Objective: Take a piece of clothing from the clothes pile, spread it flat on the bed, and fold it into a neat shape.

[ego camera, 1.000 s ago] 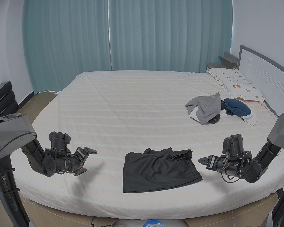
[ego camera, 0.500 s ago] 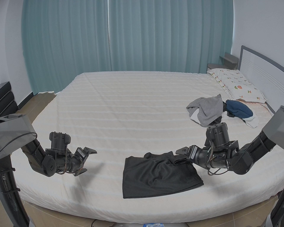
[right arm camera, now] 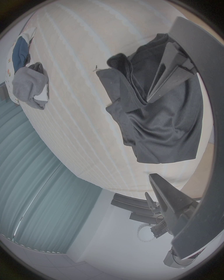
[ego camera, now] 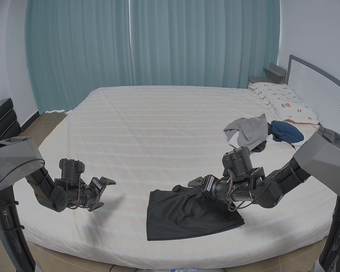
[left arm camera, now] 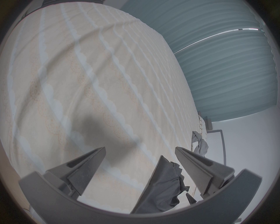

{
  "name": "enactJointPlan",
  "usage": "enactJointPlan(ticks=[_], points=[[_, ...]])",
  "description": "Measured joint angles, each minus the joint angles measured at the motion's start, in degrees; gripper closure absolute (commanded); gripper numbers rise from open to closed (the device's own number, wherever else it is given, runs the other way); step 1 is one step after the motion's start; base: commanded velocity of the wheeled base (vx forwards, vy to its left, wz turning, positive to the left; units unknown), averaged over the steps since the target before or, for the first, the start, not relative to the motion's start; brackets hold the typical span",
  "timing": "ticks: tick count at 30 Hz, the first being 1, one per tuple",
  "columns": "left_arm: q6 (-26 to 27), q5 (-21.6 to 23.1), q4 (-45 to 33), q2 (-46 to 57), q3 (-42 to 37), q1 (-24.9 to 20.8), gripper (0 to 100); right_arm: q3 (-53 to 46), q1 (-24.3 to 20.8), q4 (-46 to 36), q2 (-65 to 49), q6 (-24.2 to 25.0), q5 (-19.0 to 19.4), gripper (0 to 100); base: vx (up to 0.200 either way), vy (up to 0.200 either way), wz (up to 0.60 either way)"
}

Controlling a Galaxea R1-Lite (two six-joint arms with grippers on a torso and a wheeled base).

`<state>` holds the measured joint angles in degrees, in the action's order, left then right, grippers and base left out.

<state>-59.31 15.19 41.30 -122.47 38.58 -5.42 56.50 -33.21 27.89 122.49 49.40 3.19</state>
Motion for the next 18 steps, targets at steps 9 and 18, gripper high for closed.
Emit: enactJointPlan(ticks=[9,18], points=[[0.0,-0.1,0.0,0.0,0.1,0.0,0,3.0,-1.3,-0.1,3.9,0.0,-0.3,0,0.0,0.0,0.0],[0.0,-0.1,0.0,0.0,0.1,0.0,0,7.0,3.6,-1.1,8.0,-0.3,-1.1,0,0.0,0.0,0.0]])
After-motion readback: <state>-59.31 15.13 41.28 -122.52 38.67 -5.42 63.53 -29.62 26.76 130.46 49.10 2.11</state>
